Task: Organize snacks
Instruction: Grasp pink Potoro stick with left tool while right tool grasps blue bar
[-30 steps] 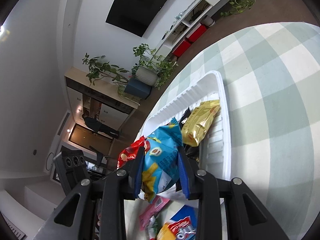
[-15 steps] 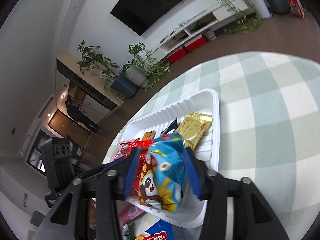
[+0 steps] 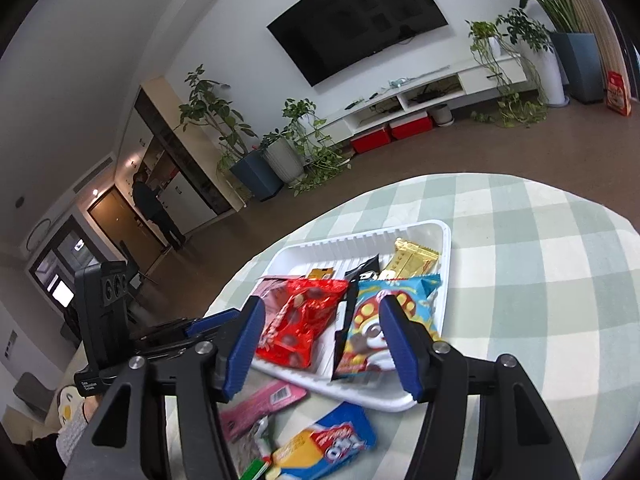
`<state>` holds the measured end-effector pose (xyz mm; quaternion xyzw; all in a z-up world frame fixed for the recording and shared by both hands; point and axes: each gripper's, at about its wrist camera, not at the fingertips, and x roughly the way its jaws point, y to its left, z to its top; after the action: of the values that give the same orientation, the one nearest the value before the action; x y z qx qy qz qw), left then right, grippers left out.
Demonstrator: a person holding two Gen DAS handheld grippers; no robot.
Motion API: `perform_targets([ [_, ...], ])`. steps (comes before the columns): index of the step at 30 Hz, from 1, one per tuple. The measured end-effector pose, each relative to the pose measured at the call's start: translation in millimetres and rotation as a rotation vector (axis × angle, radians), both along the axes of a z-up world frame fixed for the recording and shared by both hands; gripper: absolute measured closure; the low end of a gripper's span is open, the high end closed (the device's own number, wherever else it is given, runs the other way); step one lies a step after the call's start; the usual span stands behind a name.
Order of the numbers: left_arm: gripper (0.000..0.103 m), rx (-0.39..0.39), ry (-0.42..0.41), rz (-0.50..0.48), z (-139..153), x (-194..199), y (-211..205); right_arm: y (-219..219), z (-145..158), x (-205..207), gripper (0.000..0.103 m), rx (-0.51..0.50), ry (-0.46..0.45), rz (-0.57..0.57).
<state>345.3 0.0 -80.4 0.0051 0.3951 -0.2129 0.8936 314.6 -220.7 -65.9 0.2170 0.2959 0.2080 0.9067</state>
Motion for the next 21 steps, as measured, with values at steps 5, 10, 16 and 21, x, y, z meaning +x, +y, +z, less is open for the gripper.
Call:
perform_targets([
  [5,0.075,0.007,0.032,-0.014,-12.4,-30.1,10.2,8.2,-2.1,-40.8,0.036,-0.025,0.009,0.010],
  [10,0.075,0.018,0.069,-0.025,-27.2,-51.5,17.0,19.3,-17.9,-73.2,0.036,-0.072,0.063,0.017],
  [16,0.075,0.027,0.108,-0.023,-42.1,-63.5,21.6,27.7,-36.2,-94.9,0.035,-0.155,0.106,0.022],
  [21,0.075,0.051,0.129,-0.030,-51.8,-62.3,18.9,31.7,-40.6,-97.7,0.034,-0.160,0.114,0.030],
])
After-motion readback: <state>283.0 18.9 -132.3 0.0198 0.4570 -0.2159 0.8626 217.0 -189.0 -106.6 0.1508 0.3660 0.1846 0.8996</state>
